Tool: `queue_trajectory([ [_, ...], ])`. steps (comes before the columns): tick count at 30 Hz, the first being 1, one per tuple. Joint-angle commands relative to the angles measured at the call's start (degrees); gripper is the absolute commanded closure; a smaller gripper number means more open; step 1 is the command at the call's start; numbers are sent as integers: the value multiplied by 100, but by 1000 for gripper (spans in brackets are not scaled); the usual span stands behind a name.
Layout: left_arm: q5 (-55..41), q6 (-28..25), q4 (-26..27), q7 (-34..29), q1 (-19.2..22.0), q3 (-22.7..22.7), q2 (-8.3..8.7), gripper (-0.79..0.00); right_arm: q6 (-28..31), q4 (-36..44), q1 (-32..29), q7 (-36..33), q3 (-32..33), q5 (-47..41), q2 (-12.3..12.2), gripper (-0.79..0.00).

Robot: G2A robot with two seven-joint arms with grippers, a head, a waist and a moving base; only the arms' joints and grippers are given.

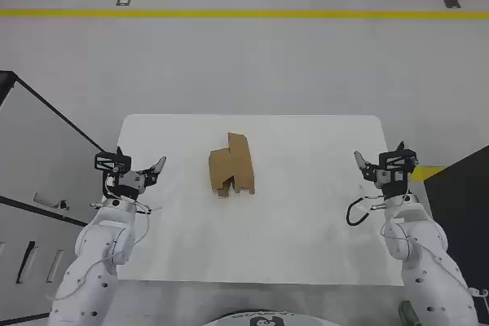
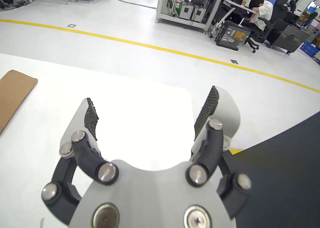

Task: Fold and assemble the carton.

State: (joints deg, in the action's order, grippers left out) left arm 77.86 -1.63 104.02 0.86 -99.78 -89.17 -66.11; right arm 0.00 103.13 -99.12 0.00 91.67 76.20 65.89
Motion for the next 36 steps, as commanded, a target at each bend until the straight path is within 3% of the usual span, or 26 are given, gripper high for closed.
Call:
queue_trajectory([
  [1,117,19,16,16,-51,183,-18,-785,0,0,0,0,0,0,0,-785],
  [4,317,105,59,67,-92,451,-47,-785,0,0,0,0,0,0,0,-785],
  [12,357,87,47,61,-91,456,-45,-785,0,0,0,0,0,0,0,-785],
  [17,1141,-102,52,-7,-76,909,-53,-785,0,0,0,0,0,0,0,-785],
  [22,2365,312,-55,-75,77,1555,-104,-785,0,0,0,0,0,0,0,-785],
  [32,2736,294,-67,-98,125,1642,-100,-785,0,0,0,0,0,0,0,-785],
  [36,3954,550,-125,-823,401,2117,-152,-785,0,0,0,0,0,0,0,-785],
])
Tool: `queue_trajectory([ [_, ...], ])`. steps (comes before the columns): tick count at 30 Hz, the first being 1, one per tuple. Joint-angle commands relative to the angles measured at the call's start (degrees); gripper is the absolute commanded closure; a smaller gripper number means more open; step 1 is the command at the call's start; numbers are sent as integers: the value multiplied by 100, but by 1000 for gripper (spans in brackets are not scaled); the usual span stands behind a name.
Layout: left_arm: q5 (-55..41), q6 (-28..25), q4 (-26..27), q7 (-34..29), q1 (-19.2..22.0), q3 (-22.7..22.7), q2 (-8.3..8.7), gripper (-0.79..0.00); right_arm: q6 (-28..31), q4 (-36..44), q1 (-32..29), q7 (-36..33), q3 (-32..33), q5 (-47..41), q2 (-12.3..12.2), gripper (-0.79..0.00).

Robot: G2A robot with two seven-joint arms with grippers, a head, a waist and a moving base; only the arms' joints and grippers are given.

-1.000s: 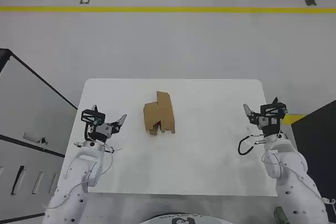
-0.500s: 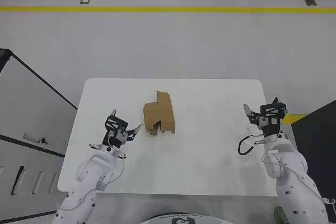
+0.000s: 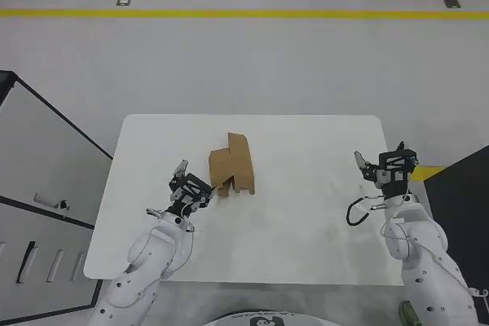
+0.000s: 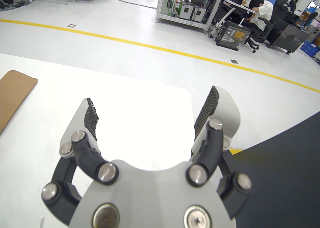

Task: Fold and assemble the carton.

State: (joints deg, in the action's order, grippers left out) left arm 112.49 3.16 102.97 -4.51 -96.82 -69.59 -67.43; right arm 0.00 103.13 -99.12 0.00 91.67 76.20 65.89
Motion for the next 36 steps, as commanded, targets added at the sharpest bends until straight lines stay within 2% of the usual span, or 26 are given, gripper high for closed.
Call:
queue_trajectory([
  [1,822,168,-51,-489,203,304,-43,-785,0,0,0,0,0,0,0,-785],
  [5,1516,339,-228,-1278,527,814,-157,-785,0,0,0,0,0,0,0,-785],
  [7,1482,316,-238,-1551,607,967,-210,-785,0,0,0,0,0,0,0,-785],
  [15,1593,267,-241,-1534,635,986,-211,-785,0,0,0,0,0,0,0,-785],
  [17,1926,122,-315,-1516,680,1087,-214,-785,0,0,0,0,0,0,0,-785],
  [23,2267,-105,-523,-2361,980,1587,-368,-785,0,0,0,0,0,0,0,-785],
  [30,2268,-116,-534,-2343,978,1588,-368,-785,0,0,0,0,0,0,0,-785],
  [36,2215,7,-857,-2356,1111,1715,-458,-785,0,0,0,0,0,0,0,-785],
])
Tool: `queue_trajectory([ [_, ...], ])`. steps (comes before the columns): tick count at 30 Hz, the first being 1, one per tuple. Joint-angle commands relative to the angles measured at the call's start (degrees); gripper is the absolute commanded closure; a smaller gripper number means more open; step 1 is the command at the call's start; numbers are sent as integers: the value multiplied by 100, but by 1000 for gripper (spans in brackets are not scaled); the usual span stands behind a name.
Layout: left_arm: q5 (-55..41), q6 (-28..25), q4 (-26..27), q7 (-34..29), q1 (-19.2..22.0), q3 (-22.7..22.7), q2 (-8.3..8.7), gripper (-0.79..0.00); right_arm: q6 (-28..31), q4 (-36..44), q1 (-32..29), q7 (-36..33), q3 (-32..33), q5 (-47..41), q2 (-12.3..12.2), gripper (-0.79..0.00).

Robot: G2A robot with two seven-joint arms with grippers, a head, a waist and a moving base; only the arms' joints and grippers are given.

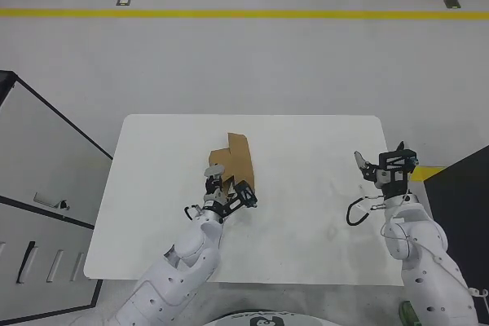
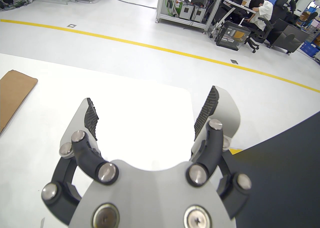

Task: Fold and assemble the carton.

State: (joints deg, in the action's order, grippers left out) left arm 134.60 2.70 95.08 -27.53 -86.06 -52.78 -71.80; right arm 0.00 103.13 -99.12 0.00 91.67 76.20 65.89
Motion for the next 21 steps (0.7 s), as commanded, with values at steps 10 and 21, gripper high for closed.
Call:
queue_trajectory([
  [10,75,303,-605,-426,314,131,-182,-785,0,0,0,0,0,0,0,-785],
  [21,-203,285,-845,-278,354,53,-275,-576,0,0,0,0,0,0,0,-785],
])
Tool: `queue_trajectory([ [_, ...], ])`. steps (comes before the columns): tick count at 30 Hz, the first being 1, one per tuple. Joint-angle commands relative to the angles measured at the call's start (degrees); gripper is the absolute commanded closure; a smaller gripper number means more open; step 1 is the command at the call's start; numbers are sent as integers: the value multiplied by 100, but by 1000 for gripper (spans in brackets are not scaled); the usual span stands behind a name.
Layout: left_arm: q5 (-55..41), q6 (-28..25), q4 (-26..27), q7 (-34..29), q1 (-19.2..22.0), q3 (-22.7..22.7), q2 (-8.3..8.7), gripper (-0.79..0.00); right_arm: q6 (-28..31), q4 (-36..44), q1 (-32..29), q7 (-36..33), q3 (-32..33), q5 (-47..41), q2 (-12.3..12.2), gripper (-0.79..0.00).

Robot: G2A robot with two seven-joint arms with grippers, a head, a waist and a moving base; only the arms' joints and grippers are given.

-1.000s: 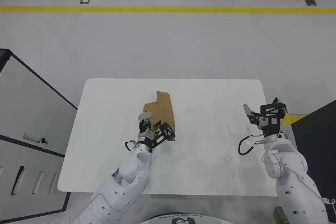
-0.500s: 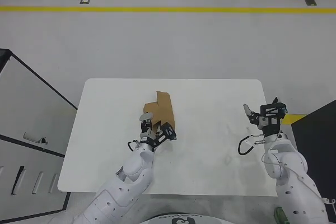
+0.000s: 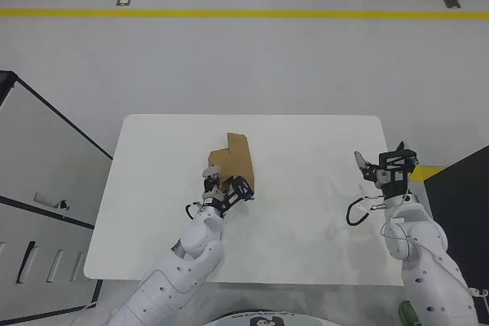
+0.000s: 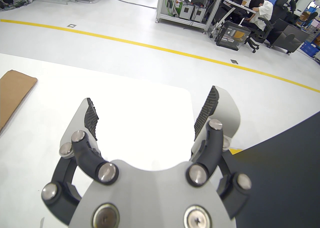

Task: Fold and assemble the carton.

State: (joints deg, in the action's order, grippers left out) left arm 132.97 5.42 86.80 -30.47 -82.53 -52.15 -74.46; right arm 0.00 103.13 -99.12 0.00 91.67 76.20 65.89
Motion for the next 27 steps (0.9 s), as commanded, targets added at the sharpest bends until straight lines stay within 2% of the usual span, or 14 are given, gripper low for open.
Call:
queue_trajectory([
  [1,-96,23,-30,39,0,-23,-17,-554,0,0,0,0,0,0,0,-785],
  [2,-152,32,-45,59,0,-41,-25,-514,0,0,0,0,0,0,0,-785],
  [10,-230,2,-184,142,6,-119,-68,-391,0,0,0,0,0,0,0,-785],
  [21,-374,173,-261,233,-7,-208,-139,-342,0,0,0,0,0,0,0,-785],
  [26,-472,240,-310,336,-9,-249,-170,-249,0,0,0,0,0,0,0,-785],
  [27,-487,243,-321,349,-4,-252,-177,-194,0,0,0,0,0,0,0,-785],
])
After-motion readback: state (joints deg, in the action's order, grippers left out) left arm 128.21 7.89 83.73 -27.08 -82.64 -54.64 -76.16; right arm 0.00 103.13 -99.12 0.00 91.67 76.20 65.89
